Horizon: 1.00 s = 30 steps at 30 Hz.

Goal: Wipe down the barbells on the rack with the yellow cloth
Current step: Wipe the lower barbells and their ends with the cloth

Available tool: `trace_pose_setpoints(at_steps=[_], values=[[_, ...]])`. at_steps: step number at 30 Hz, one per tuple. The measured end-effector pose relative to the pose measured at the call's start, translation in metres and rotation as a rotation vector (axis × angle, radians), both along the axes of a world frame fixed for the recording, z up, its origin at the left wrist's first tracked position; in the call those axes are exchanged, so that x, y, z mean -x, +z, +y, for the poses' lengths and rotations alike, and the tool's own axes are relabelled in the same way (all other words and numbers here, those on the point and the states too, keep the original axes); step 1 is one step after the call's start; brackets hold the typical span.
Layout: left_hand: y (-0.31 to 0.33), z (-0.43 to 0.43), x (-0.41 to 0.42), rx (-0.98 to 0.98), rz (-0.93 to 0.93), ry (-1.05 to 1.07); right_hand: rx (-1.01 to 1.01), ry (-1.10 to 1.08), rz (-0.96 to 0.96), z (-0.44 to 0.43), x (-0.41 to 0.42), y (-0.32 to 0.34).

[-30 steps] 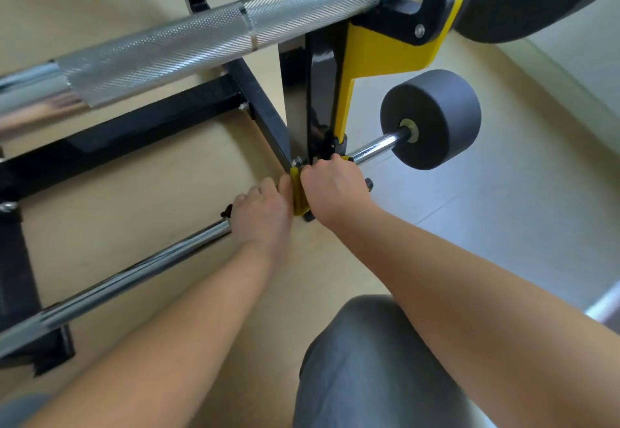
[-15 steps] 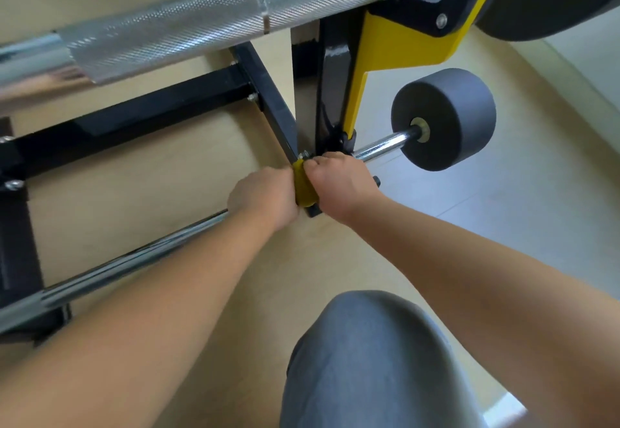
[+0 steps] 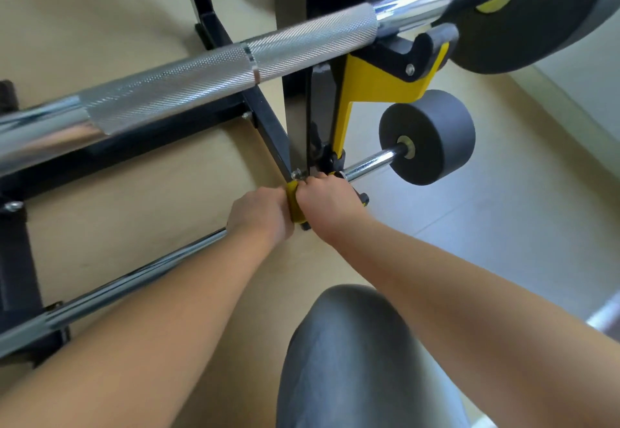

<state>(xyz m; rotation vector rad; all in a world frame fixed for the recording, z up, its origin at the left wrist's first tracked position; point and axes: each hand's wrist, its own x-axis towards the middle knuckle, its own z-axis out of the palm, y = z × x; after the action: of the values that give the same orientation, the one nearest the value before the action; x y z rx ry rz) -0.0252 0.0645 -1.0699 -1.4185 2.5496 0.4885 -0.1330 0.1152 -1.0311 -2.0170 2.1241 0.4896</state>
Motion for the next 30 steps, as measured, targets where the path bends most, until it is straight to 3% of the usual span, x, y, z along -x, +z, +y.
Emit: trace_pose_setpoints(at_steps=[6,9,13,22,25,30], values=[[-0.01,0.0,-0.004,0.001,0.023,-0.019,-0.171,0.058,0.118,-0.042,-0.008,0.021],[-0.007,-0.003,-0.001,-0.007,0.009,-0.032,-0.12,0.042,0.089,-0.032,0.0,0.013],[-0.003,-0.001,-0.001,0.046,-0.007,-0.031,0.094,0.054,0.071,0.016,0.0,-0.004],[-0.007,0.0,-0.004,0.059,0.06,-0.052,-0.047,0.038,0.201,-0.005,-0.015,-0.002],[-0.005,0.005,-0.006,0.114,0.059,-0.062,-0.082,-0.061,0.137,-0.01,-0.014,0.002],[-0.006,0.01,-0.015,0.166,0.181,-0.157,0.007,-0.026,0.056,0.016,0.009,0.003]])
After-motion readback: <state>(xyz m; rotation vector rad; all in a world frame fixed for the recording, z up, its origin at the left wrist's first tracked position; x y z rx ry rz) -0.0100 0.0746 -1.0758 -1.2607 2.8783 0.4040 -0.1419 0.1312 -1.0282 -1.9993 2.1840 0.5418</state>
